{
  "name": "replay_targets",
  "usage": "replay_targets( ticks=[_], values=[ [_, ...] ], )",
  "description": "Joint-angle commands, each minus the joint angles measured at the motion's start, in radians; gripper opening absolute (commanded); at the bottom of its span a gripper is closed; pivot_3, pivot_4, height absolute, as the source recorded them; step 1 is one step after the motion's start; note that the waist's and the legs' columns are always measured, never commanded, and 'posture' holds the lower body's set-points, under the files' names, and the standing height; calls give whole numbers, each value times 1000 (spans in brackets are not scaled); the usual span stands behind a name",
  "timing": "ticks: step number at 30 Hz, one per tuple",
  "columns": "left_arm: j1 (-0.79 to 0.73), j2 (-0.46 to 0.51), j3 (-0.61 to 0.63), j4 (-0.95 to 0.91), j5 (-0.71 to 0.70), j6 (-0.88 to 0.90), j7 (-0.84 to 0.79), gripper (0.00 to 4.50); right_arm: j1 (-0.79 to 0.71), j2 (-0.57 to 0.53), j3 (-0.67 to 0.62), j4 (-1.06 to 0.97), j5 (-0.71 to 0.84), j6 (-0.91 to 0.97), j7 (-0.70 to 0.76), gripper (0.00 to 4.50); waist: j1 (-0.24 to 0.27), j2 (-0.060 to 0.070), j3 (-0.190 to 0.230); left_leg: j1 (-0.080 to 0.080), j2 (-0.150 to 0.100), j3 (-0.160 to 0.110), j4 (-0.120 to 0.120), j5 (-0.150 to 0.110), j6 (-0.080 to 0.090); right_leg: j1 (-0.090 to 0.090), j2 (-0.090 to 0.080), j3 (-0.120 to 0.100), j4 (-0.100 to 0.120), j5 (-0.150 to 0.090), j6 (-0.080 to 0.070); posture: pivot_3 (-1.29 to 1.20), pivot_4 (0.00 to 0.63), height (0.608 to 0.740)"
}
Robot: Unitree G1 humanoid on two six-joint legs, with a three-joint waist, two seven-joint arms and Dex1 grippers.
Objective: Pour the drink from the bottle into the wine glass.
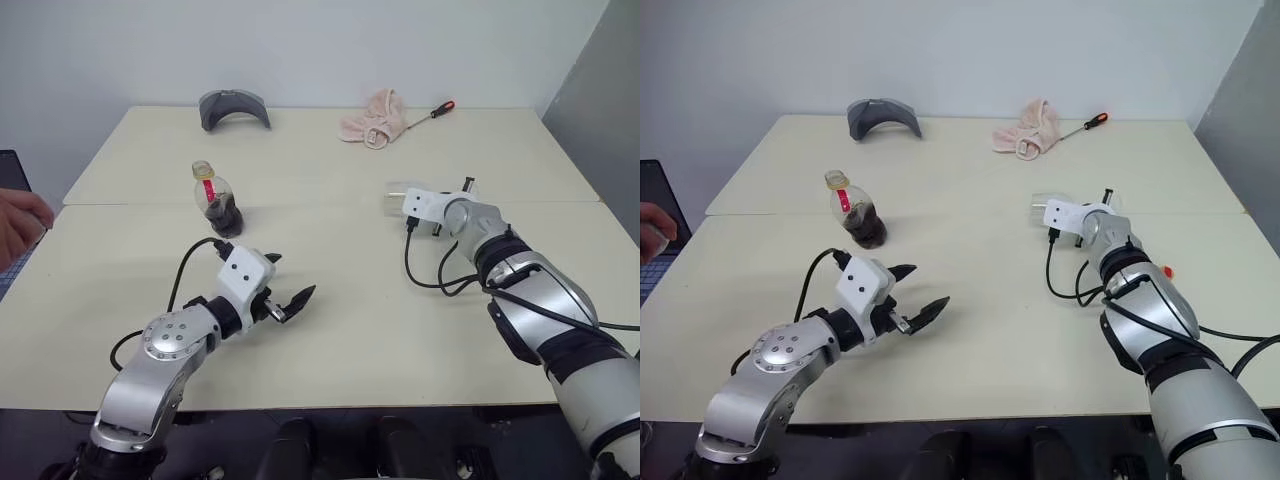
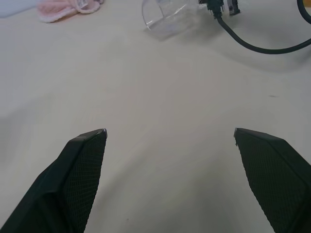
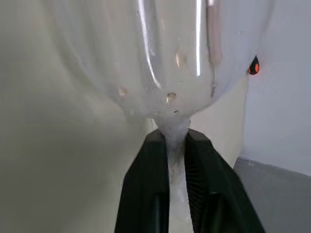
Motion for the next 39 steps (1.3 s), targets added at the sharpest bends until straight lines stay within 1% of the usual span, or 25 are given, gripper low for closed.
replay_targets(
  ticks=[1, 5, 9, 12, 14, 17, 20, 24, 28, 30, 32, 34, 36, 39],
  values=[
    [2, 11, 22, -48, -10, 10, 3, 4500, 7, 11, -19, 5, 6, -1, -3, 145, 0, 0, 0, 0, 0, 0, 0, 0, 0, 0, 0, 0, 0, 0, 0, 0, 150, 740],
    [-8, 14, 21, -40, -9, 10, 0, 4500, 0, 4, -33, 2, 12, -10, -4, 145, 0, 0, 0, 0, 0, 0, 0, 0, 0, 0, 0, 0, 0, 0, 0, 0, 150, 740],
    [-21, 15, 20, -13, 1, -10, -4, 4500, -29, -8, -86, -9, 57, -41, 22, 145, 0, 0, 0, 0, 0, 0, 0, 0, 0, 0, 0, 0, 0, 0, 0, 0, 150, 740],
    [-22, 21, 28, 25, 6, -41, -18, 4500, -65, -6, -229, -37, 202, -70, 89, 145, -2, 0, 0, 0, 0, 0, 0, 0, 0, 0, 0, 0, 0, 0, 0, 0, 150, 740],
    [-20, 30, 38, 50, 6, -62, -33, 4500, -69, 21, -334, -57, 316, -85, 168, 144, -9, 0, 0, 0, 1, 0, 0, 0, 0, 0, 1, 0, 0, 0, 0, 0, 150, 740],
    [-21, 49, 50, 85, 4, -89, -57, 4500, -46, 94, -482, -100, 488, -86, 278, 144, -23, 0, 0, 1, 2, 0, 0, -2, 4, 0, 2, 0, 0, 0, 0, 0, 150, 740],
    [-26, 74, 66, 125, 1, -114, -88, 4500, 3, 196, -573, -147, 606, -66, 307, 144, -30, 0, 0, 1, 3, 1, -2, -2, 4, 0, 2, 0, 1, 0, 0, 0, 150, 740],
    [-39, 107, 87, 158, -10, -129, -127, 4500, 91, 334, -568, -220, 642, -83, 286, 144, -30, 0, 0, 2, 3, 0, -4, -2, 4, 0, 2, 0, 1, 0, 0, 0, 150, 740],
    [-39, 132, 126, 159, -34, -126, -155, 4500, 129, 414, -563, -251, 659, -74, 248, 144, -28, 0, 0, 3, 3, 0, -4, -2, 4, 0, 2, 0, 1, 0, 0, 0, 150, 740],
    [-42, 116, 175, 143, -90, -105, -159, 4500, 151, 455, -556, -272, 669, -83, 243, 144, -28, 0, -1, 4, 3, 0, -5, -2, 3, 0, 2, 0, 0, 0, 0, 0, 150, 740],
    [-47, 100, 207, 133, -134, -88, -154, 4500, 166, 472, -545, -288, 670, -86, 243, 144, -31, 0, -1, 4, 3, 1, -5, -2, 3, 0, 2, 1, 0, 0, 0, 0, 150, 740],
    [-74, 69, 257, 122, -214, -51, -128, 4500, 190, 470, -542, -299, 666, -93, 233, 144, -30, 0, -1, 5, 3, 0, -6, -2, 3, 0, 2, 1, 1, 0, 0, 0, 150, 740],
    [-93, 58, 284, 113, -261, -23, -115, 4500, 210, 457, -543, -305, 667, -81, 226, 144, -28, -2, -2, 5, 3, 0, -6, -2, 3, 1, 2, 1, 0, 0, 0, 0, 150, 740],
    [-96, 73, 263, 116, -247, -18, -114, 4500, 265, 422, -524, -331, 649, -101, 231, 144, -24, -1, -6, 5, 3, 0, -6, -2, 3, 1, 2, 1, 0, 0, 0, 0, 150, 740]
  ],
)
